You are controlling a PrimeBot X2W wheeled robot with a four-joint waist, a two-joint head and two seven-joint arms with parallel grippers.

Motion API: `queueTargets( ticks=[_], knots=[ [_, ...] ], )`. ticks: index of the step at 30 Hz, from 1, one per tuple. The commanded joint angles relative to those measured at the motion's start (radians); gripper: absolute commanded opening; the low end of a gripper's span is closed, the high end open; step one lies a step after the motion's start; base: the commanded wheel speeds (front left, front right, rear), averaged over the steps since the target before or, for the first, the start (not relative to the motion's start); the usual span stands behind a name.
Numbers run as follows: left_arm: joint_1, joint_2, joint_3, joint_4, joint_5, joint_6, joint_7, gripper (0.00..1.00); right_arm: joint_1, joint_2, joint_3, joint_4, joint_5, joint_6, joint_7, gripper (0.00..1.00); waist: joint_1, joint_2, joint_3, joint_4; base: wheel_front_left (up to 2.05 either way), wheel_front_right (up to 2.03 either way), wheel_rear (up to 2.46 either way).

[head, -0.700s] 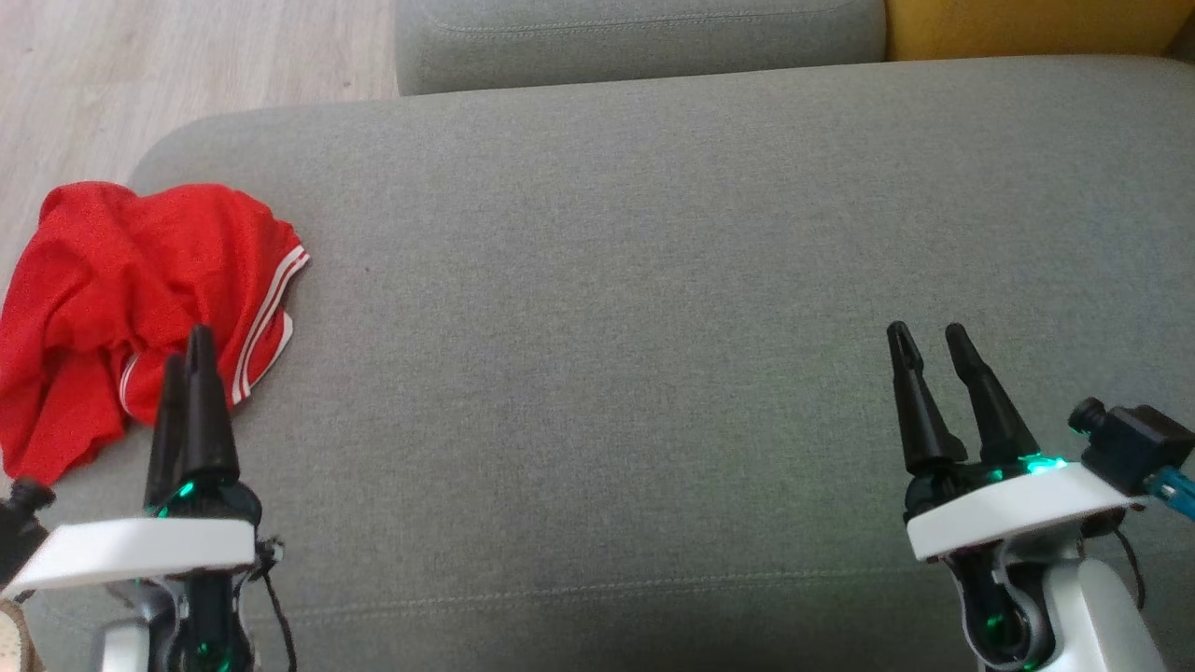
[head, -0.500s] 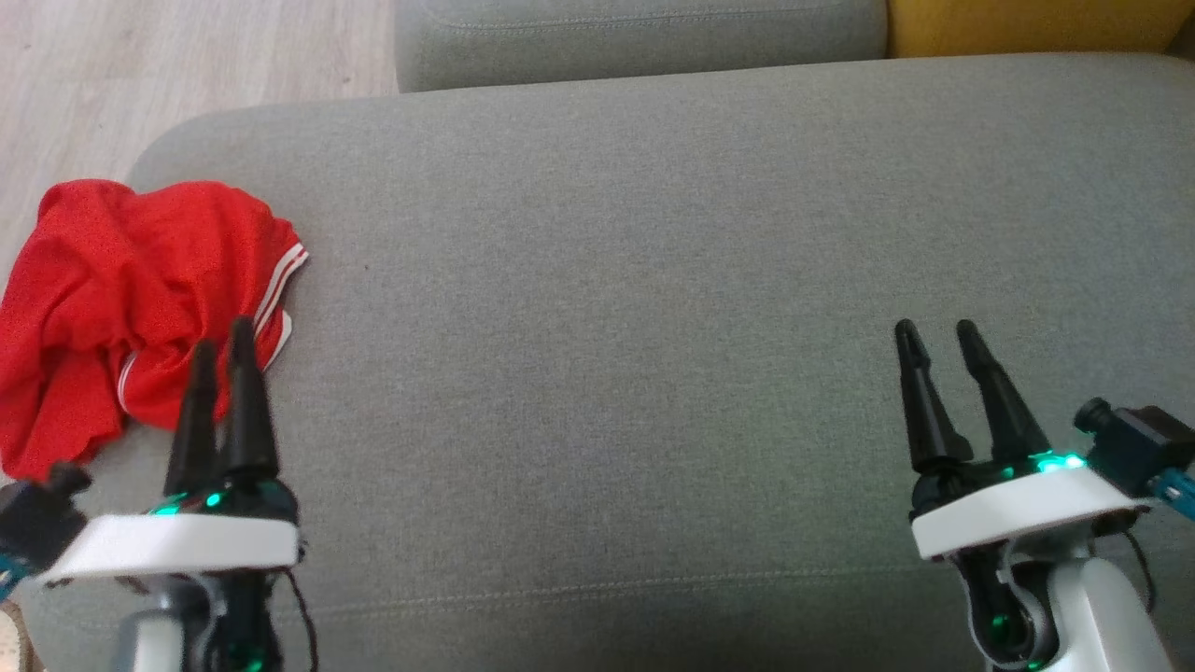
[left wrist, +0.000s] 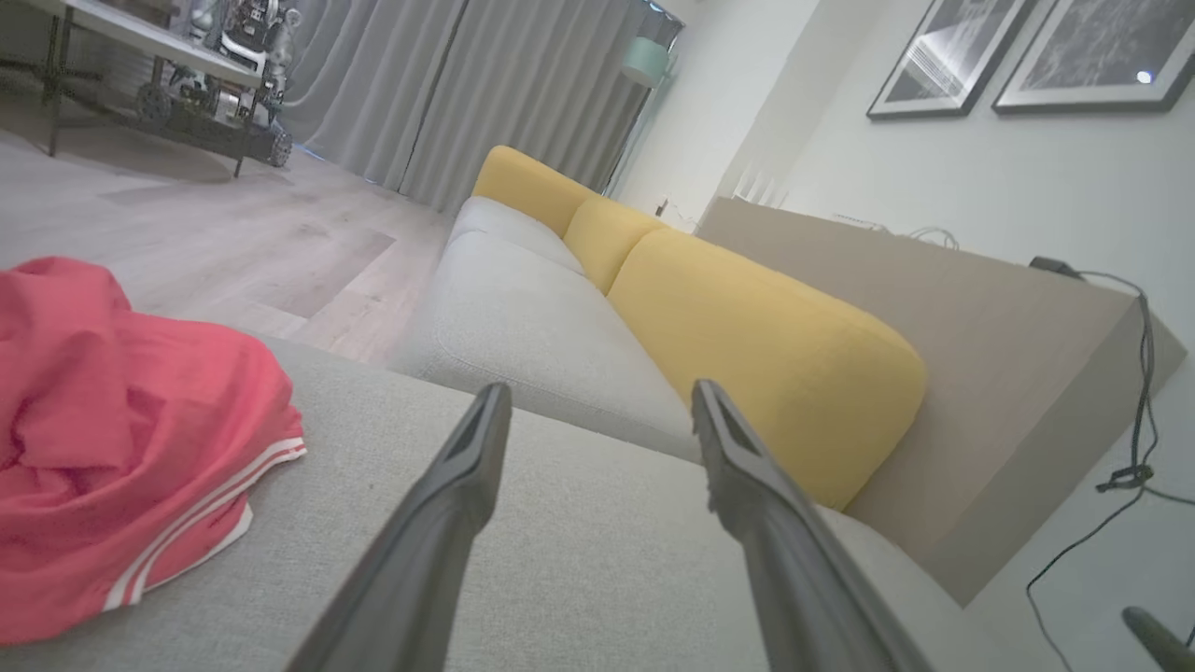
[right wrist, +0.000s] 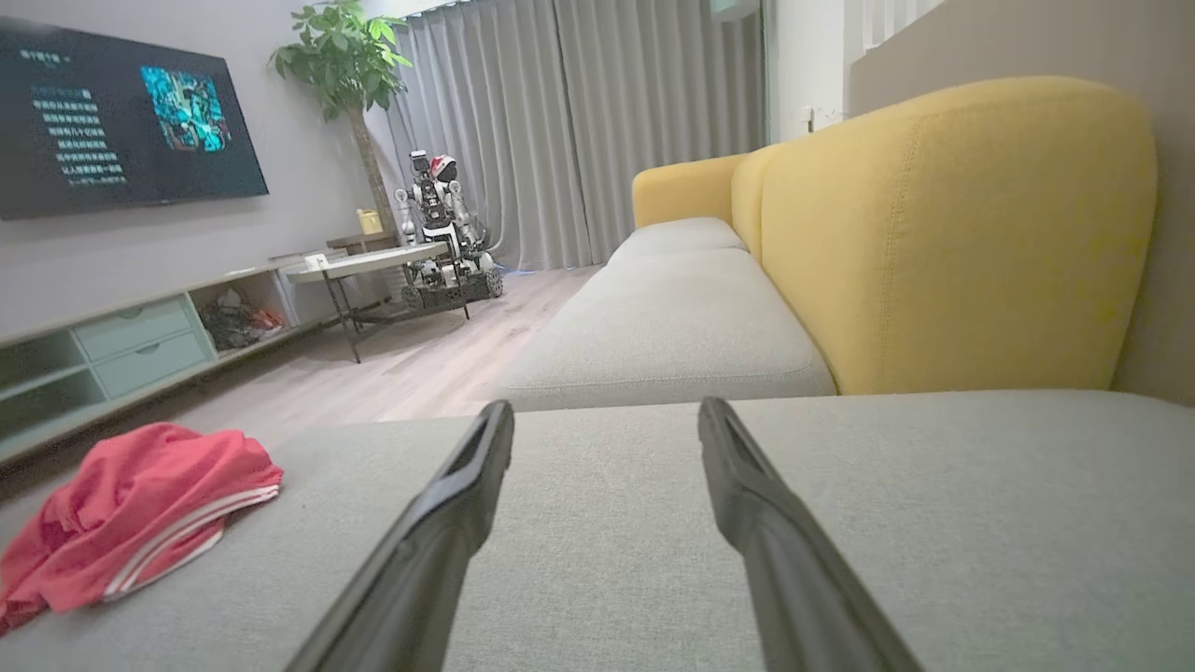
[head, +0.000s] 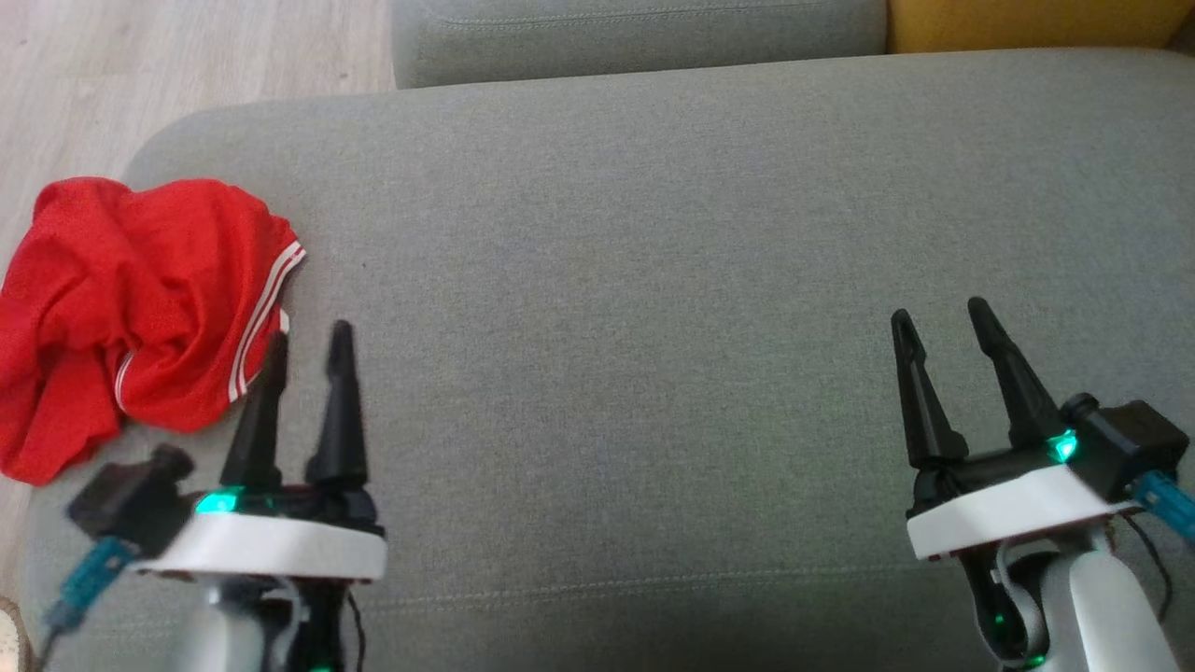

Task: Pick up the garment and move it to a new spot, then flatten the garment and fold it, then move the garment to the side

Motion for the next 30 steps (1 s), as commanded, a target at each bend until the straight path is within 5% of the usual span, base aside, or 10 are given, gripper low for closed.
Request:
queueTargets(
  ticks=[1,9,26,30],
  knots=[
    [-0.029,0.012,0.009,-0.042,0.048,-0.004,-0.011,1.00,-0.048,-0.010,0.013,-0.049,-0.040,0.000,-0.015,1.00,0.0000,0.0000,0.001,0.000,0.00,0.00,0.00],
    [-0.031,0.029,-0.064,0.007,0.277,0.065,-0.038,1.00,-0.046,-0.011,0.011,-0.070,-0.127,0.000,-0.042,1.00,0.0000,0.0000,0.013,-0.001,0.00,0.00,0.00],
    [-0.046,0.093,-0.184,-0.001,0.477,0.191,-0.087,1.00,-0.038,-0.012,0.063,-0.107,-0.330,0.000,-0.092,1.00,0.0000,0.0000,0.027,-0.005,0.00,0.00,0.00],
    [-0.038,0.087,-0.193,0.005,0.488,0.202,-0.099,1.00,-0.026,-0.012,0.082,-0.091,-0.279,0.000,-0.104,1.00,0.0000,0.0000,0.029,-0.007,0.00,0.00,0.00]
  ],
)
